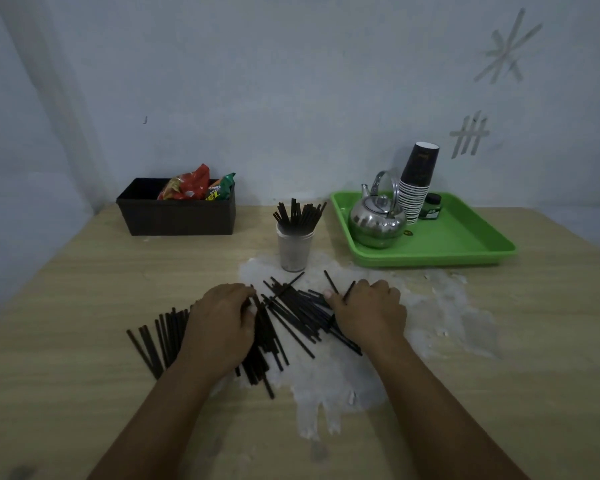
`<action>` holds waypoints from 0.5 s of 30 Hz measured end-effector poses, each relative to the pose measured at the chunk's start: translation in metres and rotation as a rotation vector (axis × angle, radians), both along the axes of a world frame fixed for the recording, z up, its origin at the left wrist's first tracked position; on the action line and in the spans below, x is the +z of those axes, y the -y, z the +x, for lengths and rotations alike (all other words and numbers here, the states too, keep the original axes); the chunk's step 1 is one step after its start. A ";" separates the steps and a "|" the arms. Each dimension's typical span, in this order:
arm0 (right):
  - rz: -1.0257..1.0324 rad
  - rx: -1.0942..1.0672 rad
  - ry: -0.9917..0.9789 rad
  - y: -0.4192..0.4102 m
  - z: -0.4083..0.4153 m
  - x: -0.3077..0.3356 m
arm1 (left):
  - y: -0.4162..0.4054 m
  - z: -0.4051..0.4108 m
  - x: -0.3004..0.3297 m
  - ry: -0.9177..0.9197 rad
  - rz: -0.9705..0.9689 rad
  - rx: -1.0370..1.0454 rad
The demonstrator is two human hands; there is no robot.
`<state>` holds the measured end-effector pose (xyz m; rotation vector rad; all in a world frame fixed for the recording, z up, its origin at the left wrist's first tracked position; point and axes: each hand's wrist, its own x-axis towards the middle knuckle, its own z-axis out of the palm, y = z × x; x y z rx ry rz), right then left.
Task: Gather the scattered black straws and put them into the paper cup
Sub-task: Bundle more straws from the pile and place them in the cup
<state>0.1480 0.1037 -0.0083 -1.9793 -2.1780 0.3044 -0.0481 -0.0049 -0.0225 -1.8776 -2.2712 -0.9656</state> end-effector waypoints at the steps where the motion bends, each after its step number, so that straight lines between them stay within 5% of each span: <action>1: 0.012 0.004 0.016 0.004 -0.001 -0.002 | 0.002 0.001 -0.003 -0.018 -0.002 0.000; 15: 0.049 0.244 0.124 0.026 -0.039 -0.005 | 0.005 0.011 -0.014 0.005 0.010 -0.009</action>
